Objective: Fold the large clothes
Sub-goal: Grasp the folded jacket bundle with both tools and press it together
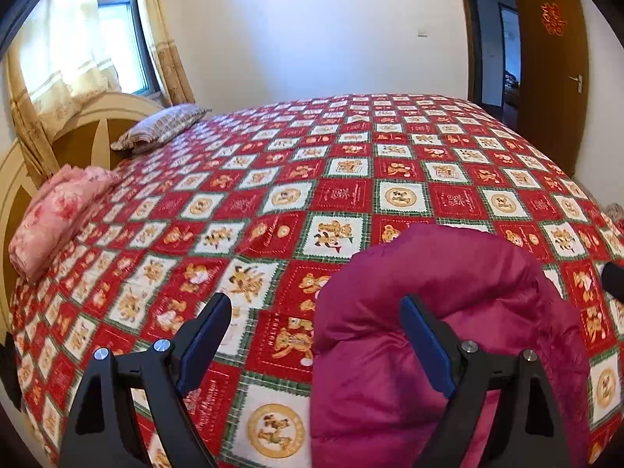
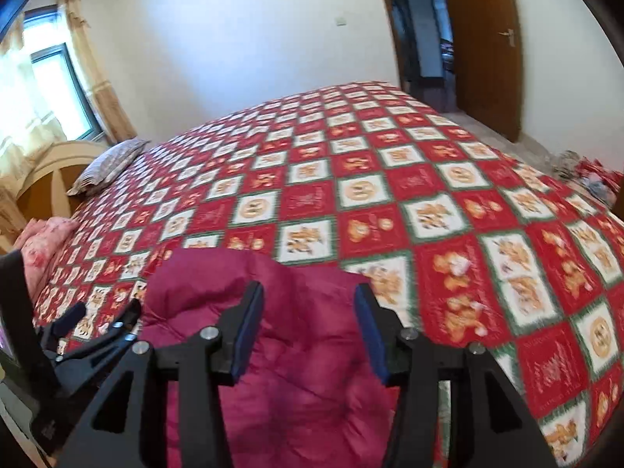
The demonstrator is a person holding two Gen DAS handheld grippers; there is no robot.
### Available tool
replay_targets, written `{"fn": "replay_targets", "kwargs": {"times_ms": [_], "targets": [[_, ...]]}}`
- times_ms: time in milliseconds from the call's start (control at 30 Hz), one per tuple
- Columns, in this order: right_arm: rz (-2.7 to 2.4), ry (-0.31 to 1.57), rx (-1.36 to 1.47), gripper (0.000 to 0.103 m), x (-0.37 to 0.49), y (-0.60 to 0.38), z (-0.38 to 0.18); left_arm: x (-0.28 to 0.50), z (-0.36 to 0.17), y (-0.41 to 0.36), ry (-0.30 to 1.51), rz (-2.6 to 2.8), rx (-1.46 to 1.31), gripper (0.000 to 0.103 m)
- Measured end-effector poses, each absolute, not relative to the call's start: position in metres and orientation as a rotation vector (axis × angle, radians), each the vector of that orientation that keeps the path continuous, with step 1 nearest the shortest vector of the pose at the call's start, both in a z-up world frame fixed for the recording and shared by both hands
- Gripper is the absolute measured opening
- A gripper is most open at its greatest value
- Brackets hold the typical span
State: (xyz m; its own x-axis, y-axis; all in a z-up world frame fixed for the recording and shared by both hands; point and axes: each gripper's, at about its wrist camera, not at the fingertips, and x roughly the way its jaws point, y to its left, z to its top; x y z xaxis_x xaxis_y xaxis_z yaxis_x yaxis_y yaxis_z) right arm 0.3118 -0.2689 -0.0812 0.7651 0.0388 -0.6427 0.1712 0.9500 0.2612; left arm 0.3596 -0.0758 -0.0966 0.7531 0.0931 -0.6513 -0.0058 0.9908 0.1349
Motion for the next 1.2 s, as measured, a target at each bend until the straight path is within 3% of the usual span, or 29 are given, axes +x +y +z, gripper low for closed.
{"fn": "replay_targets", "kwargs": {"times_ms": [167,267,500,1200], "targets": [[-0.086,0.824,0.342,0.047,0.333,-0.264,-0.15,0.367,-0.14,-0.091,0.776,0.073,0.185,0.089],[-0.078,0.793,0.334,0.047,0.329,-0.266,-0.166,0.361,-0.148,-0.097,0.734,0.095,0.22,0.092],[-0.061,0.794,0.317,0.047,0.326,-0.261,-0.176,0.366,-0.166,-0.087,0.766,0.096,0.184,0.098],[-0.092,0.801,0.273,0.047,0.332,-0.254,-0.185,0.374,-0.181,-0.087,0.806,0.092,0.166,0.099]]}}
